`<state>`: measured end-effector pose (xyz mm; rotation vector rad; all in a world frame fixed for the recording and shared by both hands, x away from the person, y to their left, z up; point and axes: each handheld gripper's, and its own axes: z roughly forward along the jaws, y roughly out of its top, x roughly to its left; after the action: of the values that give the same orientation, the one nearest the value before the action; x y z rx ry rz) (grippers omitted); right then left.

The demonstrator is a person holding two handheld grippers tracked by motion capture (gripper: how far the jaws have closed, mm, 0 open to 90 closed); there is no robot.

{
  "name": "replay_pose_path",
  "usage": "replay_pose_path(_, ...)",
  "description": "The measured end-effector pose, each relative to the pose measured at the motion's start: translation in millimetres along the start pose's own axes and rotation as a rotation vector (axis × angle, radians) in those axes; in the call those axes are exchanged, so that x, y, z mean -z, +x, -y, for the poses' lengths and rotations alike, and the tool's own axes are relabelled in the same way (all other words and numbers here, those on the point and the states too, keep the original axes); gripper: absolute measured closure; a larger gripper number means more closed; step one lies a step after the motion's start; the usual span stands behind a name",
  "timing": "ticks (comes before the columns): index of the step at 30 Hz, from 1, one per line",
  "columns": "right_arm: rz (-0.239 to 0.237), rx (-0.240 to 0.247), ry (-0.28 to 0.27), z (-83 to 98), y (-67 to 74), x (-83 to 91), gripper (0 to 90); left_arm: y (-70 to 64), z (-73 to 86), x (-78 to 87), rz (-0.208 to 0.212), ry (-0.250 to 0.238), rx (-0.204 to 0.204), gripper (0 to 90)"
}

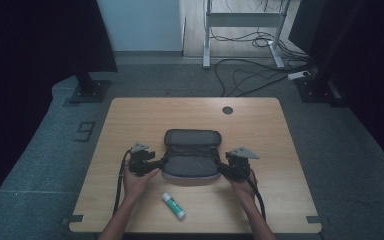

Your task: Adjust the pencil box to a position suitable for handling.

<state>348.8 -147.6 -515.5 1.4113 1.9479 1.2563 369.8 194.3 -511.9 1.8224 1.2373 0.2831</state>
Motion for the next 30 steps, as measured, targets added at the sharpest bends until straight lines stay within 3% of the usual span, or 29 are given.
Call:
replay_pose_path(10,-0.081,0.056,-0.021,5.9,6.7,16.3,45.6,4.0,5.2,24.8,0.024,-0.025,-0.008,30.3)
replay_pose_path(15,-0.139,0.113,-0.010,9.8,20.5,25.8,45.3,8.6,16.7,37.2,0.024,-0.027,-0.011,31.6)
replay_pose_path(22,-0.186,0.150,-0.004,12.9,34.8,33.7,45.1,14.3,30.9,54.3,-0.002,-0.042,-0.010,31.9)
replay_pose_path(30,-0.251,0.177,0.024,21.3,51.9,37.0,45.1,25.4,51.6,63.0,-0.016,-0.036,0.028,32.6)
